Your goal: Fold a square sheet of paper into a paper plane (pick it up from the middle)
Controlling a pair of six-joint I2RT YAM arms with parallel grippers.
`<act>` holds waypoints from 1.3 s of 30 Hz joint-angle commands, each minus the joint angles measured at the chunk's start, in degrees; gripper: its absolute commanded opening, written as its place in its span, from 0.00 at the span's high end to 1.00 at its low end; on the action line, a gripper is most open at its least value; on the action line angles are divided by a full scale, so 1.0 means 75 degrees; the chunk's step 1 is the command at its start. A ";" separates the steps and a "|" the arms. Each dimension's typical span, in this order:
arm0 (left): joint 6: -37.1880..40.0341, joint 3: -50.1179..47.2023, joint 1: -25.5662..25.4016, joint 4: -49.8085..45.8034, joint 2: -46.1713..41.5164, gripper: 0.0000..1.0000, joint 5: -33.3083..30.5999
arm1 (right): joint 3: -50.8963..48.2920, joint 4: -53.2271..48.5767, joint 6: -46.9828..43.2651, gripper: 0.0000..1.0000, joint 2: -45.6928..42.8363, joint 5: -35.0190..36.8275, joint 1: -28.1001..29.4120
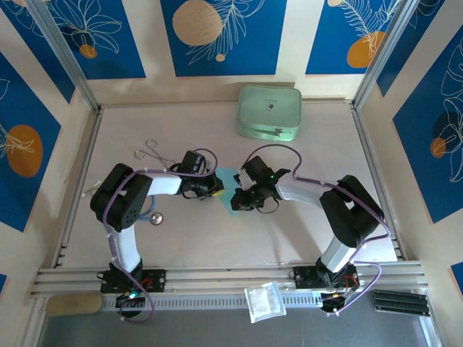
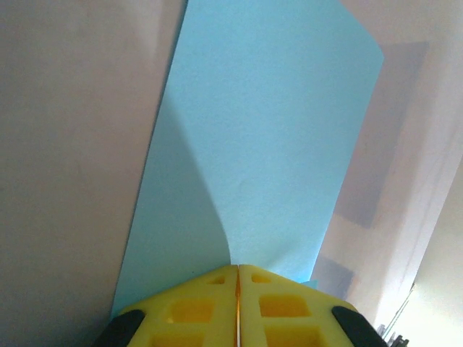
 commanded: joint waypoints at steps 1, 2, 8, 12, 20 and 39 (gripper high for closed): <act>-0.0161 -0.0072 0.0087 -0.0329 0.0158 0.90 -0.0327 | 0.0344 -0.0089 0.0407 0.93 0.0311 0.0351 0.0091; -0.0185 -0.0086 0.0089 -0.0288 0.0145 0.90 -0.0323 | 0.0487 -0.0149 0.0437 0.94 0.0466 0.0427 0.0136; -0.0327 -0.0100 0.0086 -0.0123 0.0065 0.90 -0.0237 | 0.0932 -0.0189 0.0600 0.95 0.1177 0.0793 0.0322; -0.0336 -0.0042 0.0086 -0.0018 -0.0125 0.89 -0.0103 | 0.0909 -0.0288 0.0618 0.95 0.1313 0.0923 0.0272; 0.0242 -0.0194 0.0098 -0.0003 -0.1005 0.78 -0.0281 | 0.0711 -0.0581 0.0187 0.96 0.1488 0.0638 0.0018; 0.0847 -0.0817 -0.0359 0.0837 -0.0685 0.86 0.0303 | 0.0636 -0.0605 -0.0242 0.96 0.1897 -0.0202 -0.0285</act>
